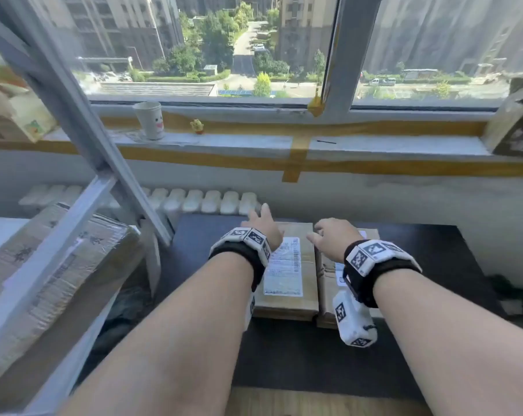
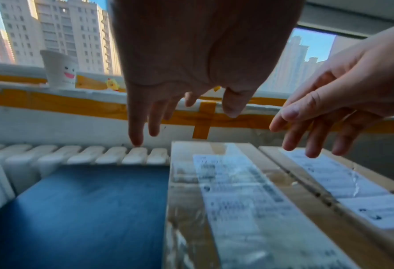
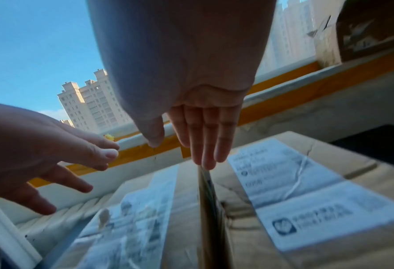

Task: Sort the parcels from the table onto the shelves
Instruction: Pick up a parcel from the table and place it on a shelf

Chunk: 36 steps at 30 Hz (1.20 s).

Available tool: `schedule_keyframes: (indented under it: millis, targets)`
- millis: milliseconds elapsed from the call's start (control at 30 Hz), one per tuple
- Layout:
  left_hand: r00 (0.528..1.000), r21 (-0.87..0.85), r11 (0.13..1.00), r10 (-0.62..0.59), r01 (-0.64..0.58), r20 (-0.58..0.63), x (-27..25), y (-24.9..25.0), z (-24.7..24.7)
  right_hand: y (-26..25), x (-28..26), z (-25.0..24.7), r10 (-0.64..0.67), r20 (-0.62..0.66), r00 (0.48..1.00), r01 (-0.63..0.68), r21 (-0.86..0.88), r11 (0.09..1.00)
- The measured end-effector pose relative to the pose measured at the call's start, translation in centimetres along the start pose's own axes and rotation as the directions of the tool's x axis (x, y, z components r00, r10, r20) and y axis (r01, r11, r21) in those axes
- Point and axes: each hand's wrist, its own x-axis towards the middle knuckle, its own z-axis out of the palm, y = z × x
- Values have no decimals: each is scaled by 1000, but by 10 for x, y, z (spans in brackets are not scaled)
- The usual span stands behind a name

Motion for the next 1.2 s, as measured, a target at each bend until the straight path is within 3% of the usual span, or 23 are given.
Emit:
schedule_keyframes:
  millis: [100, 233, 400, 633, 767, 900, 1000, 1200]
  targets:
    - [997, -44, 997, -55, 57, 53, 7, -12, 13, 4, 6, 17, 21, 56, 998, -21, 7, 1000]
    - [988, -49, 992, -110, 115, 105, 13, -22, 30, 11, 15, 34, 49, 36, 998, -51, 45, 998]
    - [953, -185, 940, -263, 288, 148, 16, -28, 34, 3, 16, 43, 84, 66, 994, -87, 57, 995]
    - [975, -371, 902, -214, 221, 59, 20, -45, 8, -2, 21, 33, 163, 47, 986, -168, 403, 900]
    - [981, -464, 872, -194, 156, -34, 2, -37, -30, -9, 15, 8, 126, -15, 992, -93, 590, 802]
    - [982, -543, 838, -143, 55, -121, -13, -30, -64, -24, -6, -25, 110, -76, 991, -10, 775, 632]
    - [975, -554, 833, -131, 12, -177, -25, -28, -80, -32, -21, -46, 130, -119, 984, 32, 847, 530]
    - [969, -623, 781, -114, -48, -218, -64, -22, -112, -44, -46, -66, 135, -149, 980, 80, 903, 422]
